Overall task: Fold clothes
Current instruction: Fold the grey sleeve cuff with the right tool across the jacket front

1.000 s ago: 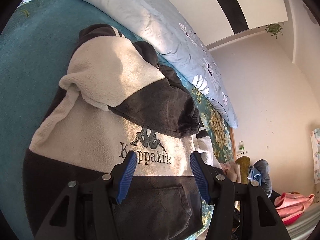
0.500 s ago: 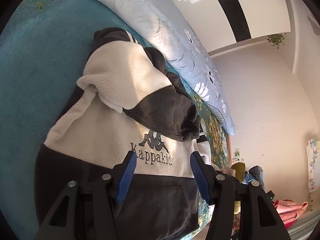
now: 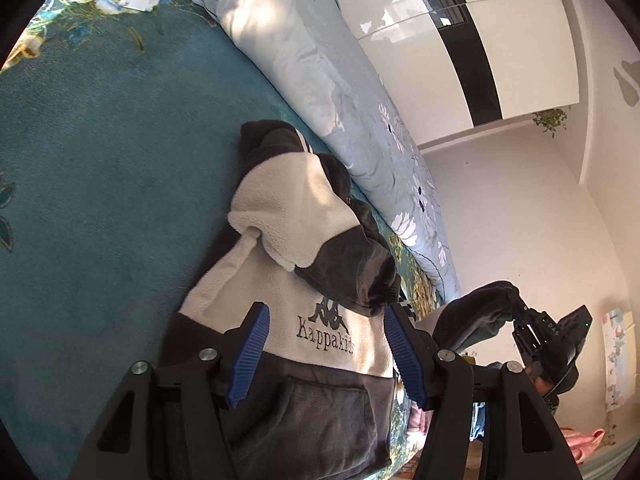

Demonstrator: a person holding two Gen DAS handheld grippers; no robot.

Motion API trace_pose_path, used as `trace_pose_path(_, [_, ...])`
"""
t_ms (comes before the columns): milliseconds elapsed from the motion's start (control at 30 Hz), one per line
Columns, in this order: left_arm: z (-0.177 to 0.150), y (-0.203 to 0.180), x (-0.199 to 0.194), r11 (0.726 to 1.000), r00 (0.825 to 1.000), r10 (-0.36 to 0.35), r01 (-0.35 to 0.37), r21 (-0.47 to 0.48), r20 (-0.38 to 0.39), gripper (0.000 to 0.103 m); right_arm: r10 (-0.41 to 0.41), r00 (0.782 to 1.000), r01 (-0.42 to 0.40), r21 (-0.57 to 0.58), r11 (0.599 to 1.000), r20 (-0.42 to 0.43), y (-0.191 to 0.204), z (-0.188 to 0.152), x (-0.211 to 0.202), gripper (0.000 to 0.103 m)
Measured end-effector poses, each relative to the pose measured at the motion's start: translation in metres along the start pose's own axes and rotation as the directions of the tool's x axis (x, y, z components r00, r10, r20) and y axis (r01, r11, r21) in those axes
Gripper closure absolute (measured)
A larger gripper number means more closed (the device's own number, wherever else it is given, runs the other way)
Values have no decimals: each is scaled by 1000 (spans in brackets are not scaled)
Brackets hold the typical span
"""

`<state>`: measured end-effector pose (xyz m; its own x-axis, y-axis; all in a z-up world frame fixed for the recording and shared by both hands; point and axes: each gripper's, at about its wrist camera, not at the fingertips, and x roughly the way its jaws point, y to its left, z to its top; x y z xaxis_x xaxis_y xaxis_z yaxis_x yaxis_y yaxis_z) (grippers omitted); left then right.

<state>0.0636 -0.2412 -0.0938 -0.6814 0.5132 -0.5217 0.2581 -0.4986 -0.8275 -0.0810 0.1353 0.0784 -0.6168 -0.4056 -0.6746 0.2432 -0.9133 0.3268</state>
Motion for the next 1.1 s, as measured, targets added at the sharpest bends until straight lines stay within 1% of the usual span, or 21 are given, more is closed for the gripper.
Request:
trace_pose_path(100, [3,16,-17,999,999,13,-12,-38,36,38,67,994,-69,-26,997,-81,37,-15,41,94])
trace_pose_path(200, [5,29,-28,997,998,27,-23,-70,57,37,104,980,-115,-55,992,-169,68,-37,78,94])
trace_pose_path(367, [5,40,-32,995,998,29,-23,-95,55,37,60,948,-100,-115,988,-311,97,-81,133,94])
trace_pose_path(533, [3,40,-27,996,999,23,-20,-85,34,37,36,925,-86,-115,990,-379,96,-112,153,93])
trace_pose_path(667, [1,36,-18,996,1000,21,-20,-81,10,37,80,934,-129,-120,984,-349,99,-110,135,91])
trace_pose_path(733, [-2,32,-12,997,1000,19,-19,-72,-6,37,102,937,-151,-123,981,-333,100,-108,126,87])
trace_pose_path(833, [-7,25,0,998,999,17,-19,-55,-37,37,136,941,-183,-128,975,-310,103,-106,112,73])
trace_pose_path(900, [-11,19,11,999,998,16,-18,-42,-63,37,158,943,-204,-133,970,-294,104,-105,103,57])
trace_pose_path(967, [-14,12,23,999,995,20,-22,-24,-93,37,181,943,-225,-137,965,-279,105,-103,94,55])
trace_pose_path(1033, [-16,4,36,1000,992,23,-23,1,-121,37,204,947,-237,-112,965,-250,95,-101,80,51])
trace_pose_path(1100, [-17,-4,50,999,988,24,-20,28,-150,36,191,955,-215,-86,973,-228,76,-105,67,49])
